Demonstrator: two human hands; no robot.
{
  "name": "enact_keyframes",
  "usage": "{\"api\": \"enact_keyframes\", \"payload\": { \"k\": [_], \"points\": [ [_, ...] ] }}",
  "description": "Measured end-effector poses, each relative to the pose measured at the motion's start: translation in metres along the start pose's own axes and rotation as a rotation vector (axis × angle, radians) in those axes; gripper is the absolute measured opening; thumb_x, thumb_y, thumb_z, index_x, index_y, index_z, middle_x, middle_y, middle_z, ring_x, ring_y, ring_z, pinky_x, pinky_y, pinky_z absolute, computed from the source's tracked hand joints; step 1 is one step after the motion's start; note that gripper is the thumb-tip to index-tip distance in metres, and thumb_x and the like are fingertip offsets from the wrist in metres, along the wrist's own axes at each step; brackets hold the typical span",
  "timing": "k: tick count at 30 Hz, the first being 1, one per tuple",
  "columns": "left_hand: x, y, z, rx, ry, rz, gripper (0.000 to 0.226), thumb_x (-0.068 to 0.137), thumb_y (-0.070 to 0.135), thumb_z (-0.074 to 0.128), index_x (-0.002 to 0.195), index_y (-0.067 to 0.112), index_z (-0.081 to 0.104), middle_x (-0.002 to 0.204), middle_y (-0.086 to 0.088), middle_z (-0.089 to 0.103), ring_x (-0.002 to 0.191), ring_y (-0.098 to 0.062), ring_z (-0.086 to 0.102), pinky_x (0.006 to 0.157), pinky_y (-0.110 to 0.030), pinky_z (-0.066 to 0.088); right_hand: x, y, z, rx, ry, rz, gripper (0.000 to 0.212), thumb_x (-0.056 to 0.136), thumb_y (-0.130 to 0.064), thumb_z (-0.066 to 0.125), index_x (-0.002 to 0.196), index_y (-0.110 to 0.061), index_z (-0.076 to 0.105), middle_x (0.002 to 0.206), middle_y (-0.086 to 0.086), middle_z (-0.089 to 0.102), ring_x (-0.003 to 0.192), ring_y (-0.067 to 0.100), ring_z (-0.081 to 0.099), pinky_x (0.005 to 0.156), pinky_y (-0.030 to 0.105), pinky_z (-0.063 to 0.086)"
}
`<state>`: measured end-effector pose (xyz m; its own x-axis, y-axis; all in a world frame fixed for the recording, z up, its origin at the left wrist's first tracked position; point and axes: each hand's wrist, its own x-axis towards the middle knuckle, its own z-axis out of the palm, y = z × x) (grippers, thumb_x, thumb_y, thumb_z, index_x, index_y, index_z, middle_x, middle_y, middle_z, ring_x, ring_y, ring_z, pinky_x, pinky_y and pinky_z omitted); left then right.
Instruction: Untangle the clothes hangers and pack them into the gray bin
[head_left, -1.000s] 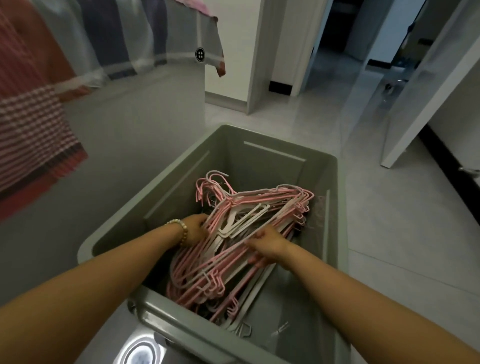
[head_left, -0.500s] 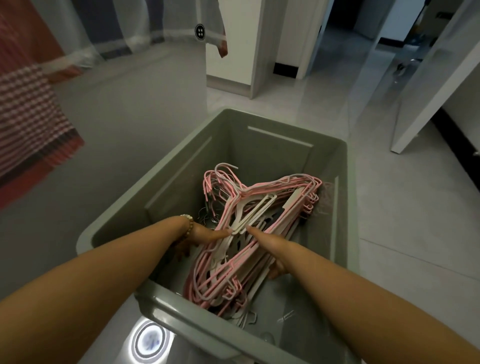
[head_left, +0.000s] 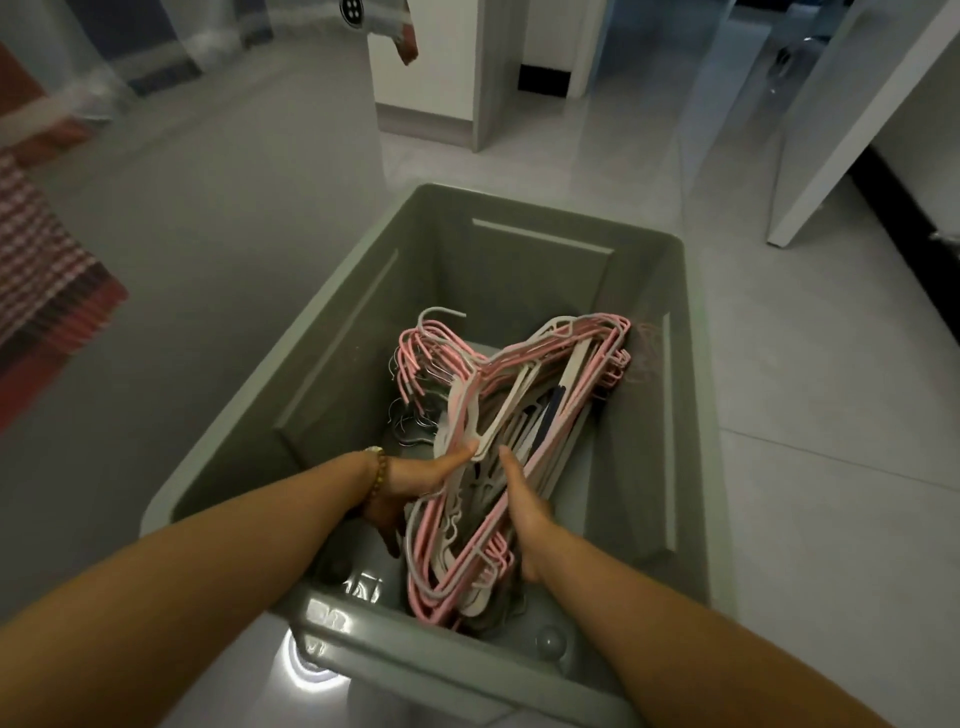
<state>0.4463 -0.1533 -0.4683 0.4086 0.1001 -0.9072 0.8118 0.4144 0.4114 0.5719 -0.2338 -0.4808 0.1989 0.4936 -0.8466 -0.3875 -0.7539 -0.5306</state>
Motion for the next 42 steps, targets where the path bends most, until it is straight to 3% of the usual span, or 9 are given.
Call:
{"api": "enact_keyframes", "payload": {
  "k": [4, 8, 15, 19, 23, 26, 31, 36, 42],
  "points": [
    [0.001, 0.002, 0.01, -0.046, -0.047, 0.051, 0.094, 0.067, 0.086, 0.017, 0.126, 0.02, 0.048, 0.138, -0.019, 0.049, 0.128, -0.038, 0.046, 0.11, -0.059, 0.029, -0.017, 0.002, 0.011, 0.157, -0.08, -0.078, 0.11, 0.07, -0.064, 0.061, 0.149, -0.003, 0.015, 0.148, 0.029, 0.029, 0.133, 0.042, 0.036, 0.117, 0.042, 0.022],
    [-0.006, 0.004, -0.006, -0.001, 0.052, 0.031, 0.114, 0.055, 0.089, 0.019, 0.145, 0.02, 0.031, 0.15, -0.014, 0.035, 0.136, -0.039, 0.033, 0.111, -0.061, 0.022, -0.009, -0.019, -0.007, 0.133, -0.035, -0.109, 0.085, 0.082, -0.076, 0.027, 0.142, -0.018, 0.039, 0.139, 0.018, 0.049, 0.124, 0.035, 0.05, 0.108, 0.048, 0.037],
    [0.018, 0.033, -0.026, -0.387, 0.299, 0.129, 0.117, 0.064, 0.09, 0.0, 0.148, 0.011, 0.024, 0.153, -0.024, 0.022, 0.142, -0.042, 0.018, 0.115, -0.059, 0.014, 0.042, -0.045, -0.02, 0.423, 0.036, -0.13, 0.09, 0.079, -0.08, 0.022, 0.136, -0.017, 0.048, 0.134, 0.019, 0.054, 0.122, 0.038, 0.05, 0.108, 0.052, 0.036],
    [0.042, 0.03, -0.024, -0.424, 0.255, 0.154, 0.11, 0.068, 0.089, 0.016, 0.127, 0.003, 0.051, 0.132, -0.024, 0.051, 0.125, -0.038, 0.047, 0.109, -0.051, 0.034, 0.053, -0.044, -0.012, 0.499, -0.011, -0.171, 0.088, 0.077, -0.081, 0.027, 0.134, -0.018, 0.051, 0.131, 0.018, 0.056, 0.121, 0.037, 0.052, 0.106, 0.052, 0.038],
    [0.048, 0.023, -0.032, -0.49, 0.242, 0.3, 0.076, 0.088, 0.068, 0.027, 0.116, 0.004, 0.06, 0.107, -0.022, 0.059, 0.098, -0.033, 0.055, 0.095, -0.047, 0.045, 0.055, -0.051, -0.011, 0.498, 0.016, -0.154, 0.085, 0.078, -0.081, 0.022, 0.122, -0.019, 0.059, 0.102, 0.013, 0.069, 0.093, 0.03, 0.065, 0.082, 0.042, 0.054],
    [0.045, 0.024, -0.027, -0.484, 0.287, 0.285, 0.074, 0.086, 0.071, 0.022, 0.102, 0.011, 0.062, 0.102, -0.02, 0.059, 0.089, -0.031, 0.056, 0.084, -0.039, 0.047, 0.05, -0.044, -0.016, 0.47, 0.049, -0.091, 0.087, 0.083, -0.076, 0.015, 0.132, -0.015, 0.052, 0.128, 0.018, 0.058, 0.116, 0.035, 0.056, 0.101, 0.048, 0.044],
    [0.027, 0.023, -0.032, -0.413, 0.419, 0.103, 0.104, 0.073, 0.084, 0.003, 0.147, 0.015, 0.028, 0.154, -0.013, 0.028, 0.141, -0.037, 0.025, 0.114, -0.056, 0.018, 0.044, -0.065, -0.025, 0.644, 0.036, -0.143, 0.079, 0.089, -0.068, 0.014, 0.133, -0.014, 0.051, 0.134, 0.017, 0.054, 0.113, 0.036, 0.056, 0.095, 0.045, 0.044],
    [0.003, 0.02, -0.036, -0.361, 0.601, 0.177, 0.084, 0.087, 0.069, 0.014, 0.143, 0.01, 0.035, 0.148, -0.012, 0.04, 0.134, -0.031, 0.038, 0.11, -0.044, 0.028, 0.022, -0.096, -0.04, 0.29, 0.051, -0.27, 0.061, 0.094, -0.054, 0.037, 0.135, -0.011, 0.049, 0.134, 0.017, 0.055, 0.119, 0.035, 0.055, 0.104, 0.047, 0.042],
    [-0.043, 0.035, -0.015, -0.237, 0.861, 0.439, 0.064, 0.094, 0.057, 0.022, 0.122, 0.009, 0.055, 0.118, -0.013, 0.061, 0.084, -0.016, 0.055, 0.078, -0.029, 0.042, -0.055, -0.131, -0.046, -0.25, 0.01, -0.632, 0.056, 0.098, -0.045, 0.033, 0.148, -0.022, 0.026, 0.156, -0.002, 0.027, 0.142, 0.02, 0.026, 0.116, 0.036, 0.02]
  ]
}}
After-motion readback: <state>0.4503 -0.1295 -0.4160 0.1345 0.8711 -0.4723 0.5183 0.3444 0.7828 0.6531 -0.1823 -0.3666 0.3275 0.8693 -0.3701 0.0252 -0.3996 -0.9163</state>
